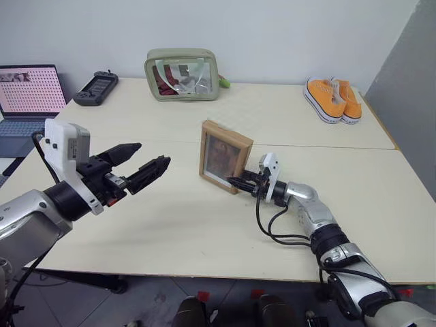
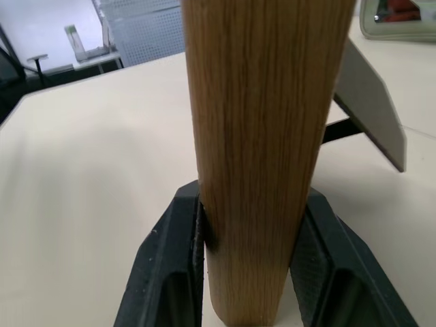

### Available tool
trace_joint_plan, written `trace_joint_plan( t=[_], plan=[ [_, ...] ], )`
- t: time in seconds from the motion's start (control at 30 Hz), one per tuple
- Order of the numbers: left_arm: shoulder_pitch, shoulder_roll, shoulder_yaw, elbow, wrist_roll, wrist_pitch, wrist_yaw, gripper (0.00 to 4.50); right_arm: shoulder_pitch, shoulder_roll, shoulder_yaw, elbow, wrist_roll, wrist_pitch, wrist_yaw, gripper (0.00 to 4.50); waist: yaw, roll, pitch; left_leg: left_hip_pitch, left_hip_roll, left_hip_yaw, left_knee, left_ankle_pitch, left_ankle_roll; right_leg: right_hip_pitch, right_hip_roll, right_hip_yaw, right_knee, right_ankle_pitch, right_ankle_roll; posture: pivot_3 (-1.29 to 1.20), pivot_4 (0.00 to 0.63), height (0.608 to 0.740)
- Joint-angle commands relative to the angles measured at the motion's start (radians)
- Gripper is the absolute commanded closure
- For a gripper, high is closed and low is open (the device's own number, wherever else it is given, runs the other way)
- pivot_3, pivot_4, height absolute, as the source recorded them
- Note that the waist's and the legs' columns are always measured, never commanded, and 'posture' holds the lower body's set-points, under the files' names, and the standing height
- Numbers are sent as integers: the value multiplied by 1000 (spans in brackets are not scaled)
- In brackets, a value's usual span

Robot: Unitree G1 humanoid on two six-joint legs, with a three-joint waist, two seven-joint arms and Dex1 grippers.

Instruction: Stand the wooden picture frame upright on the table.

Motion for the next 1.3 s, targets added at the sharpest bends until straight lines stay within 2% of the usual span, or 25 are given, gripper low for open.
trace_joint_plan(
  t=[0.03, 0.37, 0.4, 0.6, 0.77, 1.03, 1.17, 1.3],
  plan=[
    [-32, 27, 0, 2, -13, -29, 3, 40, -4, 28, -57, -61, 56, 132, -13, 3063, 0, 0, 0, 0, 0, 0, 0, 0, 0, 0, 0, 0, 0, 0, 0, 0, 150, 740],
    [-88, 47, -38, 46, -7, -30, -14, 40, 34, 41, -82, -106, 25, 191, -25, 3063, -2, 0, 0, 0, 1, 1, -1, 0, 0, -1, 2, 1, 0, 0, 0, 0, 150, 740],
    [-91, 46, -40, 47, -6, -30, -16, 0, 37, 40, -83, -113, 23, 196, -25, 2534, -2, 0, 0, 0, 1, 1, -1, 0, 0, -1, 2, 1, 0, 0, 0, 0, 150, 740],
    [-109, 37, -77, 48, 1, -32, -23, 0, 66, 19, -65, -168, -32, 180, -42, 1248, -2, 0, 0, 0, 1, 2, -2, 0, 0, -2, 2, 2, -1, 0, 0, 0, 150, 740],
    [-121, 1, -137, 36, 32, -50, -31, 0, 109, -42, -53, -252, -80, 173, -39, 1248, -1, 0, 0, -1, 1, 2, -2, 0, 0, -2, 2, 2, -1, 0, 0, 0, 150, 740],
    [-111, -46, -215, 55, 146, -88, -93, 0, 303, -330, -72, -631, -166, 145, 7, 1248, 15, 1, 0, -2, 1, 2, -2, 0, 0, -2, 1, 2, -2, -1, 0, 0, 150, 740],
    [-115, -58, -227, 77, 181, -97, -130, 0, 320, -404, -171, -818, -69, 310, -39, 1248, 9, 1, 0, -1, 1, 2, -2, 0, 0, -2, 2, 3, -2, -1, 0, 0, 150, 740],
    [-137, -67, -245, 101, 214, -99, -156, 0, 271, -401, -229, -913, 5, 448, -114, 1248, 7, 0, 0, -1, 2, 2, -2, 0, 0, -2, 3, 3, -2, -1, 0, 0, 150, 740]
  ],
)
